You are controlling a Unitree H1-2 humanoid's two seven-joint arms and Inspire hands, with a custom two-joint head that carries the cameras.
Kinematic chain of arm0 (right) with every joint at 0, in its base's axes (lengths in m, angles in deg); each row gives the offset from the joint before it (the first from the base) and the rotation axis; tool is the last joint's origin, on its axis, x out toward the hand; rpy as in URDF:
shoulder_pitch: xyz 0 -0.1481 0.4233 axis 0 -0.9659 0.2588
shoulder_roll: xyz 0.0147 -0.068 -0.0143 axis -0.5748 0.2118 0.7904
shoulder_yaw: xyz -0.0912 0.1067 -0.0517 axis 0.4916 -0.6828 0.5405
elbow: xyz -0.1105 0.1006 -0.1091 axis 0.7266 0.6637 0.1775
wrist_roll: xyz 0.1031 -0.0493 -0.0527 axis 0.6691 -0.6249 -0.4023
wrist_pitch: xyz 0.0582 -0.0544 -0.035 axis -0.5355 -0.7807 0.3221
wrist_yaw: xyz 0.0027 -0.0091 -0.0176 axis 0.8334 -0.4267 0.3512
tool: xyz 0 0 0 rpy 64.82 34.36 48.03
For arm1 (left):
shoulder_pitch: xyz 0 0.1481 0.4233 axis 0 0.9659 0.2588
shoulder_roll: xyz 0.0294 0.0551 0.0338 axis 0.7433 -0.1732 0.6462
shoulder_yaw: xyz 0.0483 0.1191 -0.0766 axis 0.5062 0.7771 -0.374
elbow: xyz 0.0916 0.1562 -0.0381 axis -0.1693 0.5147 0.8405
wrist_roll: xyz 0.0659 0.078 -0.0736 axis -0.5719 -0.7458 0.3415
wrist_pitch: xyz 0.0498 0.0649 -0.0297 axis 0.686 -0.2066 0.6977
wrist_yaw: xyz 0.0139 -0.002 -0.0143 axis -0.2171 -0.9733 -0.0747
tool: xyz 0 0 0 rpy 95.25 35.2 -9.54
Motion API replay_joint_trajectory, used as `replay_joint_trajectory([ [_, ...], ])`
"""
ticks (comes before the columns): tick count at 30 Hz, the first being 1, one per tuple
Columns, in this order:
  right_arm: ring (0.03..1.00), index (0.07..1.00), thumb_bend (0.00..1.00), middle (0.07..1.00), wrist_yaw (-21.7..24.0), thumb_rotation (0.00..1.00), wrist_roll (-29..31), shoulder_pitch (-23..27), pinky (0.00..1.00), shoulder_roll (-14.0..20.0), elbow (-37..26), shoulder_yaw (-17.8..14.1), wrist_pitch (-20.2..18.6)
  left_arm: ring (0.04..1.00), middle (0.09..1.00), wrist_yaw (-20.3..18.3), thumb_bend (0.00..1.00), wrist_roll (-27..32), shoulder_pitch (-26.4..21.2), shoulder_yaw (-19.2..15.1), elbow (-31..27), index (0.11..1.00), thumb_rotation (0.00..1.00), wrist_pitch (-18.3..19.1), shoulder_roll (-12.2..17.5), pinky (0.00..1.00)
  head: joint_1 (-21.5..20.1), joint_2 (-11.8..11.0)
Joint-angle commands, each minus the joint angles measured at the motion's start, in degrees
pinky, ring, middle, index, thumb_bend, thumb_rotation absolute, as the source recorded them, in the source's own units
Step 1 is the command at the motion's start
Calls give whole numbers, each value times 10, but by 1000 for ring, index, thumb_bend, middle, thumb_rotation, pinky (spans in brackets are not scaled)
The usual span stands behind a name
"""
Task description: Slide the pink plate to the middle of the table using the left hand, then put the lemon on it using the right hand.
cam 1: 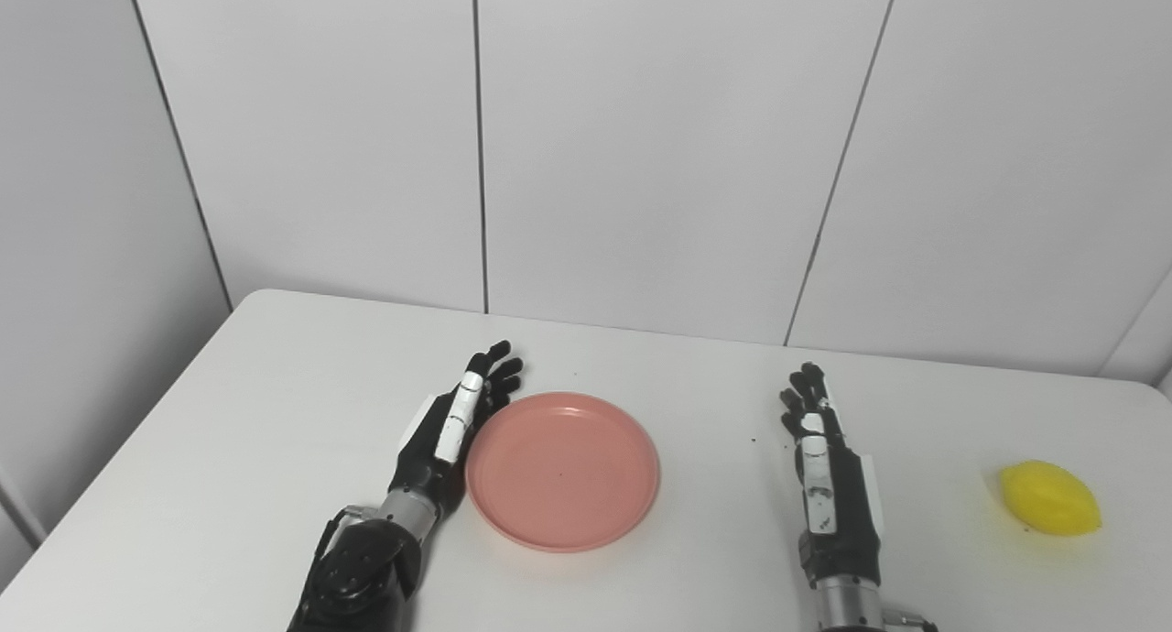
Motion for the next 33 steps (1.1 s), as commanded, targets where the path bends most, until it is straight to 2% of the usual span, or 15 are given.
replay_joint_trajectory([
  [1,937,953,715,942,-6,1000,-3,-16,947,-11,26,6,8,939,930,-8,715,10,0,6,-9,938,1000,7,-19,956,-8,2],
  [6,940,956,743,945,-9,1000,-7,-11,952,-16,28,12,13,932,926,5,702,7,12,4,-34,931,1000,21,-35,942,-33,11],
  [10,943,957,714,946,-12,996,-7,-8,942,-23,32,13,16,943,933,13,702,2,21,3,-49,940,1000,24,-47,959,-57,14],
  [13,937,952,684,942,-16,996,-14,-8,930,-26,34,16,26,959,947,12,695,1,24,3,-48,952,1000,13,-52,980,-71,16],
  [18,921,937,622,934,-19,997,-21,-10,899,-28,32,19,34,960,949,20,684,-12,25,5,-35,954,1000,-11,-65,968,-64,20],
  [27,925,942,632,934,-12,993,-11,-15,910,-24,17,20,22,935,936,48,670,-34,26,5,-21,937,1000,-49,-87,931,-58,29],
  [33,928,946,636,935,-9,992,-8,-16,916,-22,11,21,14,927,931,71,651,-45,28,4,-19,923,1000,-56,-97,918,-52,33],
])
